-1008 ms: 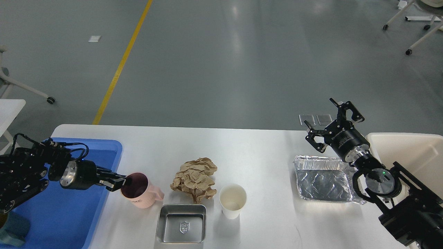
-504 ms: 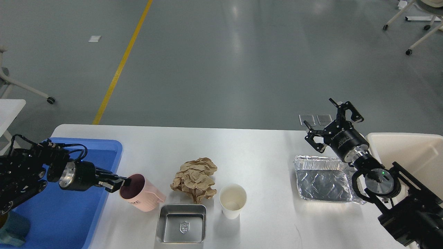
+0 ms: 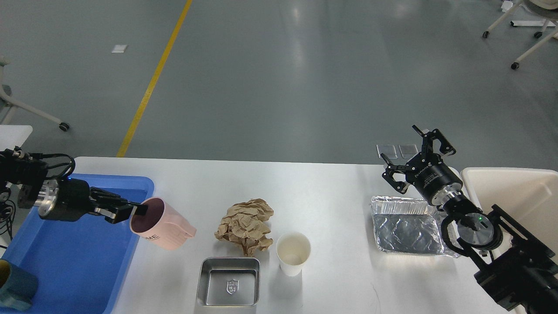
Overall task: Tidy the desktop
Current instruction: 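Carry the pink mug into the blue tray and release it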
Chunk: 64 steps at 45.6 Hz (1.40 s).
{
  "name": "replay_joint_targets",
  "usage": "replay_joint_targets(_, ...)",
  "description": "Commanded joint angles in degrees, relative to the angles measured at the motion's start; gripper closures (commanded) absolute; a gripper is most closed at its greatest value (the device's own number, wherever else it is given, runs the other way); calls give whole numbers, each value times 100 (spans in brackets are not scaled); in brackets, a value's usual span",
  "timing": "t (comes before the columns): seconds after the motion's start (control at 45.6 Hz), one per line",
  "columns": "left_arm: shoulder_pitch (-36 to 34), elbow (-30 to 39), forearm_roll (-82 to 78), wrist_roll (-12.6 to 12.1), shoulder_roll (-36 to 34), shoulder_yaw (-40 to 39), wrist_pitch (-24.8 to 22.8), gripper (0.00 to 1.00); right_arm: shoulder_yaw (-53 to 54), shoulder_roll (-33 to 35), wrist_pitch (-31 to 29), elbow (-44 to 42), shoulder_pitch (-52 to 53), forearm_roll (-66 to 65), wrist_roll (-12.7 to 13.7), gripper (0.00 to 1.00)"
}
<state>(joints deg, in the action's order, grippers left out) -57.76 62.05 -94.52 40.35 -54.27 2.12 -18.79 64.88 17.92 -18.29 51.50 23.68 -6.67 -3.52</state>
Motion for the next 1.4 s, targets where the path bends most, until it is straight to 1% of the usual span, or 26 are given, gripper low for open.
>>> replay_joint_targets(0.0,72,491,-14,-1,-662,34,7,95,-2,36,0,9,5,-1,0,0)
replay_joint_targets(0.175,90,922,-31,34,-1550,78,25,95,-2,45,0,18,5,-1,0,0)
replay_joint_targets(0.307,63,1142,-49,140,-2104,78,25,94,16,28,0,18,5,-1,0,0)
replay_joint_targets(0.482,63,1362,-110,149,-2500,78,51,94,7,1,-8,18,48,-1,0,0)
replay_joint_targets(0.613,89,1362,-654,166,-2685,87,86,93,7,1,-17,18,49,-1,0,0)
replay_joint_targets(0.767,168,1362,-1499,236,-2799,96,306,93,7,19,-35,27,49,-1,0,0)
replay_joint_targets(1.139,212,1178,-1569,166,-2571,105,455,92,16,27,-43,53,22,-1,0,0)
replay_joint_targets(1.38,494,598,-1763,166,-2140,122,631,91,16,54,-43,53,22,-1,0,0)
